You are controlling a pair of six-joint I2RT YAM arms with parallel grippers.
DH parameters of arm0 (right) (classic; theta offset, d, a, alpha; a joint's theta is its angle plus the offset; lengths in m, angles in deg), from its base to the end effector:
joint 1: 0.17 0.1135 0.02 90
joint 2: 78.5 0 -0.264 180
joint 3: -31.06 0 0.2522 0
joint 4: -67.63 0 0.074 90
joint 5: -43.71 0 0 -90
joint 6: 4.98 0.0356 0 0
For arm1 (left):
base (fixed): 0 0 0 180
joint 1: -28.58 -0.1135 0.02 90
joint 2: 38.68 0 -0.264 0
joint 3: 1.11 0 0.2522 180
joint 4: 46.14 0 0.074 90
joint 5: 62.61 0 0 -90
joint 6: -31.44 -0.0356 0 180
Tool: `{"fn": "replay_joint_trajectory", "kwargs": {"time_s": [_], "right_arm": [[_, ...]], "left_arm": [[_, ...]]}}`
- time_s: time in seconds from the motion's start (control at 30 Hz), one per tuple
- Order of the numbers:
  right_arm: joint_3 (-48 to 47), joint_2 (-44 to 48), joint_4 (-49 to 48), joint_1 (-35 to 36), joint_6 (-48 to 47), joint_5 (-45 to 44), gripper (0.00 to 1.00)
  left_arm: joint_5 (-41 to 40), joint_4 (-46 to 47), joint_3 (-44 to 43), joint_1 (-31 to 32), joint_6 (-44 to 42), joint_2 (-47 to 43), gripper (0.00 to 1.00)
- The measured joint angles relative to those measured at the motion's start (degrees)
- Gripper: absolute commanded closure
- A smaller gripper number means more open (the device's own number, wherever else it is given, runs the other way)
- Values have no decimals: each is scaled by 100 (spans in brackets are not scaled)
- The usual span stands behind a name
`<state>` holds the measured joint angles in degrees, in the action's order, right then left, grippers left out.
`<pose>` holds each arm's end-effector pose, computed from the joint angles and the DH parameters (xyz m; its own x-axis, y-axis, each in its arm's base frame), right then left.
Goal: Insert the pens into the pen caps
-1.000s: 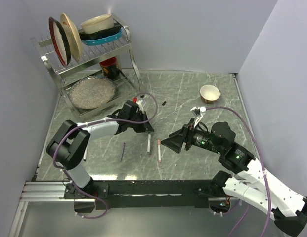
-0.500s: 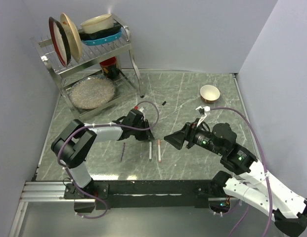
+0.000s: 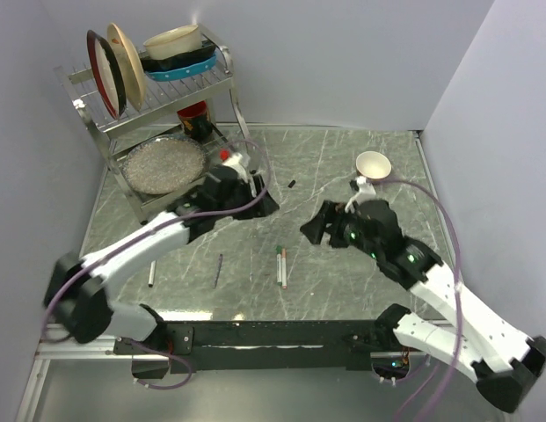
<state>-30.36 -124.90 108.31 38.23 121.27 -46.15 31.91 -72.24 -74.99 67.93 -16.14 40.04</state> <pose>0.1413 0.1121 0.3226 -0.6420 0.2457 -0.7263 -0.3016 0.7899 0.5338 0.2407 -0.2010 0.2948 -0.7551 -0.2504 -0.6058 0.2370 0.7573 -0.6085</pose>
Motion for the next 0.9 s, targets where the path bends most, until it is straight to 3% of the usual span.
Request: {"fn": "replay_joint_trajectory", "kwargs": {"time_s": [0.07, 0.23, 0.4, 0.63, 0.83, 0.9], "right_arm": [[-286, -417, 190, -267, -129, -186, 3], [-748, -1043, 560, -1167, -590, -688, 0], [-896, -1869, 608, -2728, -1110, -734, 2], [-903, -3060, 468, -4336, -1187, -306, 22], [-901, -3357, 87, -4577, -793, 284, 24], [-887, -3305, -66, -4566, -758, 363, 24]], "left_arm": [[-131, -109, -15, -44, -146, -581, 1], [-240, -507, -4, -153, -490, -1646, 1], [-271, -780, 221, -166, -756, -2232, 1], [-638, -898, 898, -166, -944, -2675, 1], [-1711, -1276, 1174, -166, -776, -2605, 2], [-2072, -1467, 1174, -179, -675, -2435, 6]]}}
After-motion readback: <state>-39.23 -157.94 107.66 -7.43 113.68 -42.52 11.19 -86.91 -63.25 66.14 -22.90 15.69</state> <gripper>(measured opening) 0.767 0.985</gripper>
